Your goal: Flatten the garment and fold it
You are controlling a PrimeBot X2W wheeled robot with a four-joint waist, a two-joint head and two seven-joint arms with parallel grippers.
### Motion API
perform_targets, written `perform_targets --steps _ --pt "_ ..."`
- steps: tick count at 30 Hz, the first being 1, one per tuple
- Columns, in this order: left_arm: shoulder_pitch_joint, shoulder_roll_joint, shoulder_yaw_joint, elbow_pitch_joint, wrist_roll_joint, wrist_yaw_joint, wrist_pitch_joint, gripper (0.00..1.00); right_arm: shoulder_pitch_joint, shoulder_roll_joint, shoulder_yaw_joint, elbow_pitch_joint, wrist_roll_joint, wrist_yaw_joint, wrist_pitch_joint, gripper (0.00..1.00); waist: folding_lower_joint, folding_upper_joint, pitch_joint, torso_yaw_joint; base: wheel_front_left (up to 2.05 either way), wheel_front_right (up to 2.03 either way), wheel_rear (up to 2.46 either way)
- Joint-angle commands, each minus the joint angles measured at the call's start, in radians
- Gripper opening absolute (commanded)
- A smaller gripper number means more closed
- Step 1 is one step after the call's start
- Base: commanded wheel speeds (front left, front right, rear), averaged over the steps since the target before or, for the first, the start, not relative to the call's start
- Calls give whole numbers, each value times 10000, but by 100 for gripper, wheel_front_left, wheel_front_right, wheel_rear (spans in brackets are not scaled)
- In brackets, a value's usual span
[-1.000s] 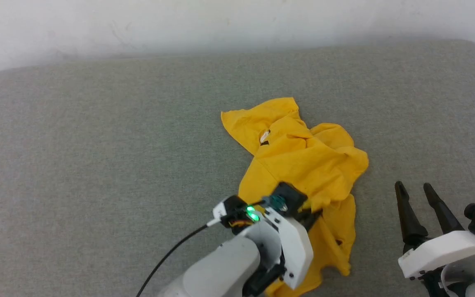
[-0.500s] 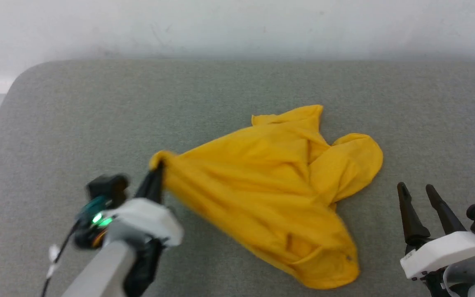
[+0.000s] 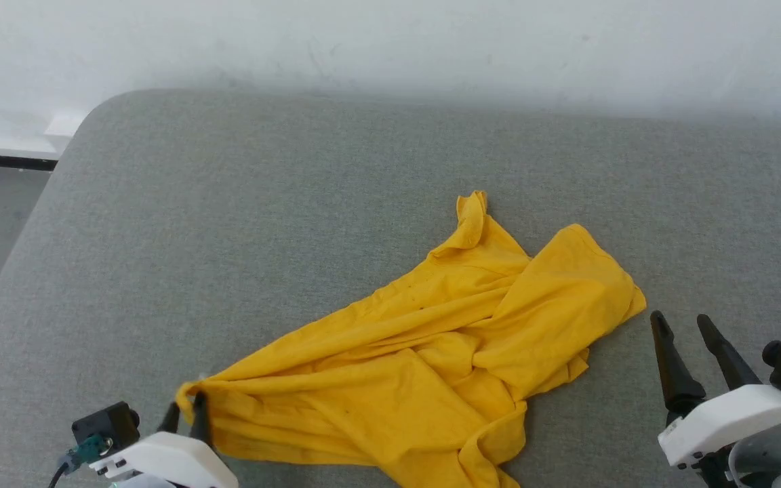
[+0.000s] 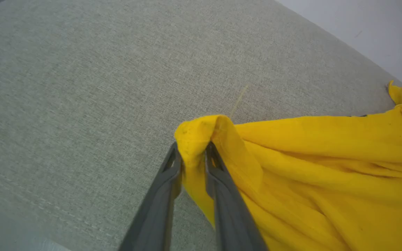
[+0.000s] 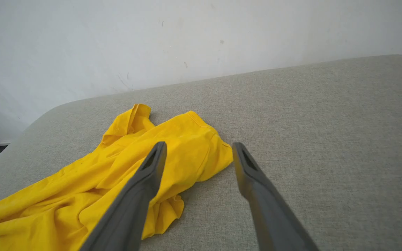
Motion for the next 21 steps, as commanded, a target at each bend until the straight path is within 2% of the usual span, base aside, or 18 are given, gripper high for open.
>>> perform_targets --steps 1,4,7,13,17,21 --pt "15 -85 106 -104 -31 -154 -255 100 36 20 23 -39 -33 -7 -1 100 1 0 -33 69 0 0 0" --pt "-149 -189 368 -442 364 -565 -1062 100 1 20 32 -109 -178 -7 -95 100 1 0 -63 125 0 0 0" --pt "-393 -365 659 -988 1545 -875 -1296 100 -160 20 73 -168 -413 -7 -172 100 1 0 -45 168 0 0 0" --pt "-640 -1737 1711 -2399 4276 -1789 -1311 100 -1314 20 285 93 -1088 -7 361 100 1 0 258 263 0 0 0" --pt "-951 -2575 2112 -2463 5241 -2596 -1312 100 -2837 20 245 1041 -1562 -7 1099 100 1 0 664 325 0 0 0" --pt "-1349 -3254 2392 -2280 5822 -3288 -1313 100 -4320 20 -80 2673 -1895 -7 2076 100 1 0 1176 594 0 0 0"
